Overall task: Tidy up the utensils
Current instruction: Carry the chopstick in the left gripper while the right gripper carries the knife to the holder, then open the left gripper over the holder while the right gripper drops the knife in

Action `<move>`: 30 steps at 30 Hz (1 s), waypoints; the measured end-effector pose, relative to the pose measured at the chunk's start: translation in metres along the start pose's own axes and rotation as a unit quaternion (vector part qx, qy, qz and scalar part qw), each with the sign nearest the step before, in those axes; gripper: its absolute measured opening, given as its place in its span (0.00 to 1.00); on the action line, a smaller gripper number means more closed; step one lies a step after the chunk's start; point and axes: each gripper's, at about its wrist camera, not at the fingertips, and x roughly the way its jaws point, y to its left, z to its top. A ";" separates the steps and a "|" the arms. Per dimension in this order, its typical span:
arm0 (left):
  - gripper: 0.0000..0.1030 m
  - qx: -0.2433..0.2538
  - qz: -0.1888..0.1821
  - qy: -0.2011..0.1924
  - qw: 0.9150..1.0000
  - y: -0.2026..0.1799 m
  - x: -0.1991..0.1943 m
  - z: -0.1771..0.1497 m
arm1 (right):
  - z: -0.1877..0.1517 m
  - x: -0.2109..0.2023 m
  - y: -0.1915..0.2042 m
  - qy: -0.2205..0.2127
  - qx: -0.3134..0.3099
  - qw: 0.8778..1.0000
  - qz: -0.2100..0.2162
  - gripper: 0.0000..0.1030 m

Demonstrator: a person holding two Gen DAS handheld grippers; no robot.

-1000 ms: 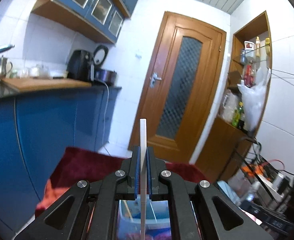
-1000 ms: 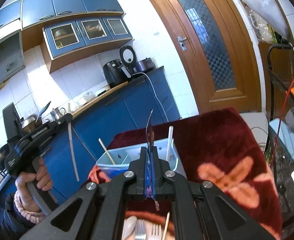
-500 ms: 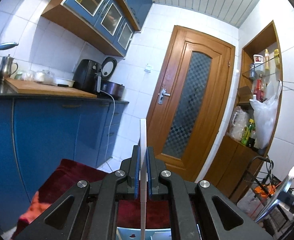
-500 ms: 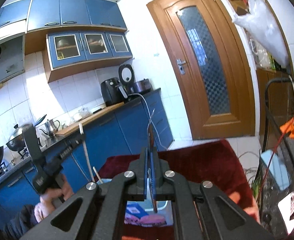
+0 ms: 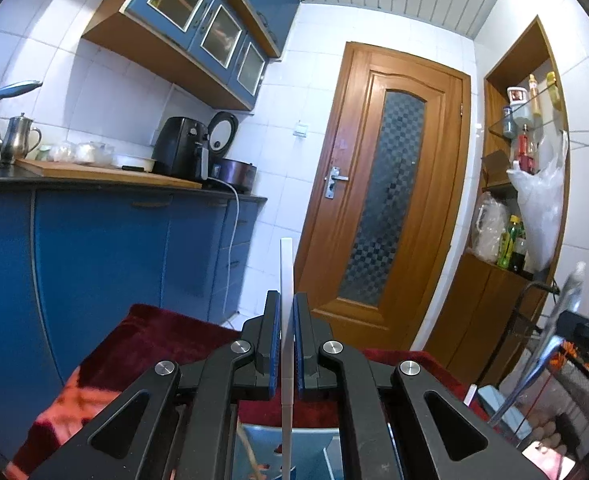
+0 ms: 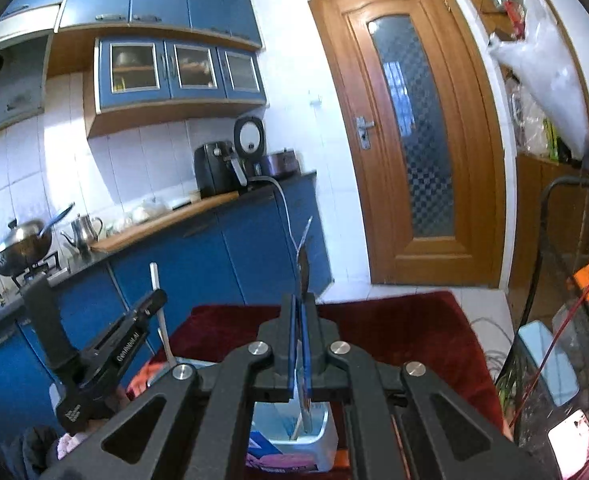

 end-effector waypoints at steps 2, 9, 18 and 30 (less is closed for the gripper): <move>0.06 0.004 0.000 0.000 1.000 0.001 -0.001 -0.004 | -0.006 0.006 -0.001 0.013 -0.001 1.000 -0.001 0.04; 0.06 0.001 -0.002 0.018 1.000 0.008 -0.006 -0.016 | -0.024 0.019 -0.003 0.045 0.004 0.999 0.008 0.04; 0.06 -0.002 -0.007 0.047 0.999 0.020 -0.017 -0.023 | -0.039 0.028 0.002 0.071 0.002 0.997 0.025 0.05; 0.11 -0.005 -0.001 0.104 0.995 0.033 -0.030 -0.028 | -0.047 0.011 0.012 0.065 -0.006 0.997 0.049 0.23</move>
